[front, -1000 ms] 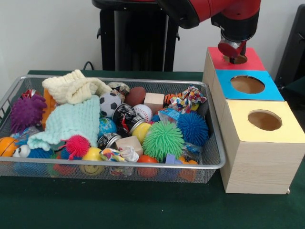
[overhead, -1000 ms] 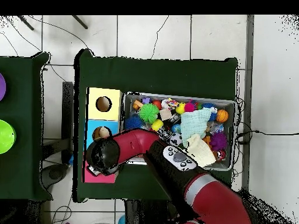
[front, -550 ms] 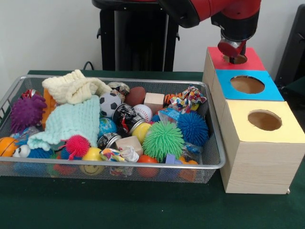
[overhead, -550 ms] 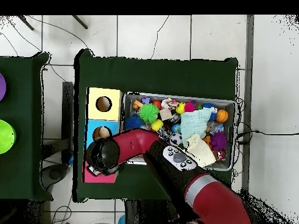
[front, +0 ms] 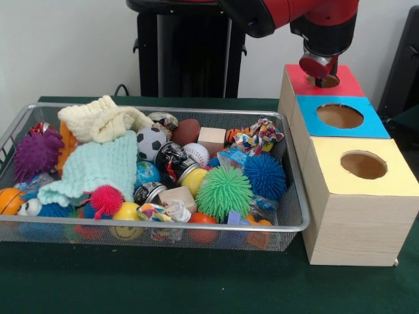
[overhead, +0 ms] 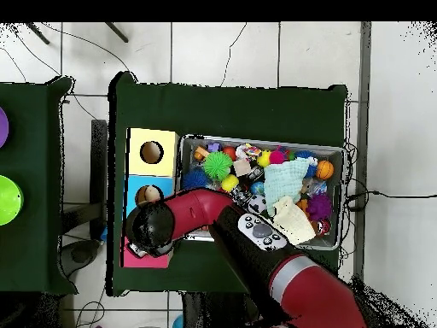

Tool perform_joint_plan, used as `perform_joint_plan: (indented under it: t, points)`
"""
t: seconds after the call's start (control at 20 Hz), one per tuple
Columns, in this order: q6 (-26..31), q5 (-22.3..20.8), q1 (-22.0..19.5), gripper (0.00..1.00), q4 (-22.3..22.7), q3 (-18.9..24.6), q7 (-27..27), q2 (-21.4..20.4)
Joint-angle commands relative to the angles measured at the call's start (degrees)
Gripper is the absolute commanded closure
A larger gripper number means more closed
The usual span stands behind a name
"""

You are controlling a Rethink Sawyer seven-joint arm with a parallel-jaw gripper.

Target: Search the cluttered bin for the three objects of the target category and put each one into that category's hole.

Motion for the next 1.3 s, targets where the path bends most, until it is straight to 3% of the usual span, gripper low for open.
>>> perform_joint_plan:
  t: [0.05, 0.75, 1.05, 1.3]
  points:
    - [6.5, -3.0, 0.0, 0.00, -6.6, -2.0, -1.5, -0.9]
    - [12.3, 0.4, -1.3, 0.00, -5.9, 0.7, -1.8, -6.0]
    - [12.7, -1.8, -1.3, 0.00, -6.0, 0.0, -2.5, -7.4]
    - [10.8, -7.0, 0.1, 0.00, -9.2, -3.4, -1.3, -7.3]
